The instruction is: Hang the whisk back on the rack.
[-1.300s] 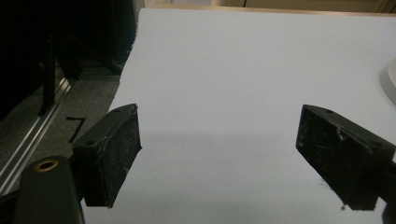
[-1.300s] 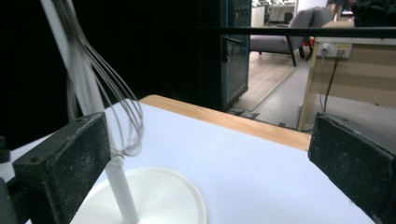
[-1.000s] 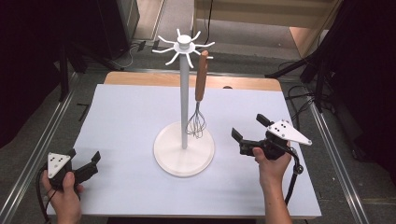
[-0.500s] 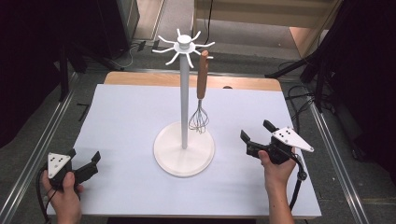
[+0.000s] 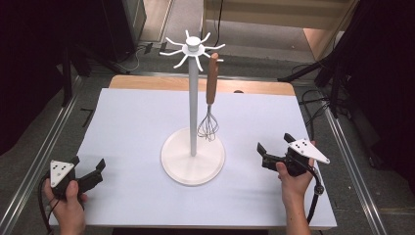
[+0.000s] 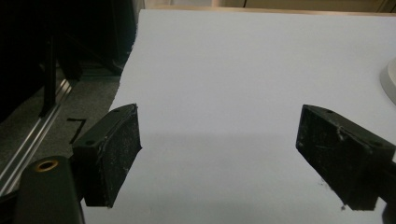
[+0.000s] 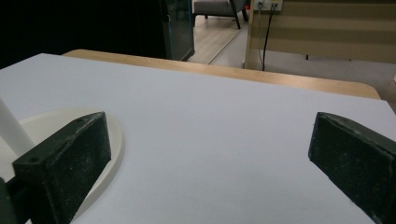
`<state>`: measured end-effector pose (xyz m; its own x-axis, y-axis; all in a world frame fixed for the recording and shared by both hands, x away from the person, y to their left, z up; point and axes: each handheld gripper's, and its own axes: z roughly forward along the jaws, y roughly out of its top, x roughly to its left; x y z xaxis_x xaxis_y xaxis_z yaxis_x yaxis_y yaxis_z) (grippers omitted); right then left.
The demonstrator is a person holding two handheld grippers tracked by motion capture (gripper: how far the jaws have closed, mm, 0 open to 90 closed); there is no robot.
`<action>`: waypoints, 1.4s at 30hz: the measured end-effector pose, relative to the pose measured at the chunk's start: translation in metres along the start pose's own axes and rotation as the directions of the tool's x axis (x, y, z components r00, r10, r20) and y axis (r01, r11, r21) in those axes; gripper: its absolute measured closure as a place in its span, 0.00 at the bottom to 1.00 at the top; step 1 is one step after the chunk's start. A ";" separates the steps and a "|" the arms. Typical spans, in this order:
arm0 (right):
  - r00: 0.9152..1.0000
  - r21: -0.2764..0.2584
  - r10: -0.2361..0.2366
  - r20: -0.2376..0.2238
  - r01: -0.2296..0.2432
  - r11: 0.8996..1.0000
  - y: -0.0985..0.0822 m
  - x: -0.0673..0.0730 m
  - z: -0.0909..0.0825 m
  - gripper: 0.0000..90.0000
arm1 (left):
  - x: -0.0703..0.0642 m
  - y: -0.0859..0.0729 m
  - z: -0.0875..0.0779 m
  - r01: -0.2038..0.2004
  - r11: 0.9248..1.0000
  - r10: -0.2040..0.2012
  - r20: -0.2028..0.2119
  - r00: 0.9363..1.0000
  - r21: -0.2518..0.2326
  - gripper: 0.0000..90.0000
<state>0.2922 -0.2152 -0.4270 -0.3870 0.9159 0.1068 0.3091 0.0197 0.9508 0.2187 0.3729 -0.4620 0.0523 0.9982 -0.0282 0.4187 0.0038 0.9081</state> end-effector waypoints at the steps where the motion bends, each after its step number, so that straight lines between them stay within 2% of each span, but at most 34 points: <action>1: 1.000 0.006 0.004 0.005 -0.004 1.000 -0.002 -0.001 0.000 0.00 | 0.000 0.000 0.000 -0.001 1.000 0.001 0.000 1.000 0.000 0.16; 21: 0.996 0.045 0.037 0.081 -0.041 0.998 -0.029 -0.035 -0.009 0.00 | 0.000 0.000 0.000 -0.003 1.000 0.003 -0.001 1.000 0.001 0.16; 28: 0.993 0.052 0.057 0.107 -0.063 0.997 -0.036 -0.048 -0.018 0.00 | 0.000 0.000 0.000 -0.003 1.000 0.003 -0.001 1.000 0.000 0.16; 42: 0.986 0.078 0.052 0.159 -0.065 0.995 -0.046 -0.069 -0.039 0.00 | -0.001 0.000 0.000 -0.008 1.000 0.008 -0.004 1.000 0.001 0.16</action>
<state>0.2703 -0.2948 -0.4668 -0.2269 0.9679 0.1086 0.4009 -0.0088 0.9161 0.2185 0.3722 -0.4620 0.0522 0.9984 -0.0197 0.4188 -0.0040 0.9081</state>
